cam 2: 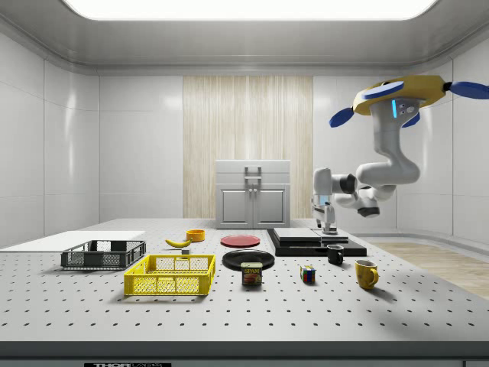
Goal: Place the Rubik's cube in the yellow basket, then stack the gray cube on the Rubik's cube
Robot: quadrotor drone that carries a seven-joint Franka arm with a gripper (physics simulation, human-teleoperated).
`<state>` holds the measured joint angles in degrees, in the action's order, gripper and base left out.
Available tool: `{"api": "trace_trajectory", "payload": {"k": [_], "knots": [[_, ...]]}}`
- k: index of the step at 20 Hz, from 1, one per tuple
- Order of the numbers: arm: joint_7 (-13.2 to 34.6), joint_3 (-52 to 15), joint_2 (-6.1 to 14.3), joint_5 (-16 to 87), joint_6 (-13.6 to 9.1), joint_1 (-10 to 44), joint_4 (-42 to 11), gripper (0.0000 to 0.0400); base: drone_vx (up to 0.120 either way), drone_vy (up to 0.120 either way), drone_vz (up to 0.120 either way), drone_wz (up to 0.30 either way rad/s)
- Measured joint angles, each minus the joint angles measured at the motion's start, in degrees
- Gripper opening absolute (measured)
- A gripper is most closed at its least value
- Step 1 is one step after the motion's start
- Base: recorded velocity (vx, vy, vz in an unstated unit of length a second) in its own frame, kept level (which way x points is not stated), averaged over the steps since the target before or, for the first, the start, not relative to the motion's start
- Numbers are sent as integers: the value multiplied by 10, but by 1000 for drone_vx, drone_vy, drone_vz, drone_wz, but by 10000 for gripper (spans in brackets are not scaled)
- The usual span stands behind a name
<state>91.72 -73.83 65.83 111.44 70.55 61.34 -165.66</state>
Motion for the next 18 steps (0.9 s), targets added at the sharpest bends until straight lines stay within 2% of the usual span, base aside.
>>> {"api": "trace_trajectory", "payload": {"k": [10, 13, 17, 18], "knots": [[9, -9, 28, -15, 25, 10, 2, 400, 116, 0, -120, 0], [12, -11, 36, -19, 33, 12, 3, 400, 0, 0, -120, 0], [15, -14, 46, -24, 42, 16, 3, 400, 0, -110, -120, 0], [15, -15, 49, -25, 45, 16, 3, 400, 0, 0, -120, 0]]}}
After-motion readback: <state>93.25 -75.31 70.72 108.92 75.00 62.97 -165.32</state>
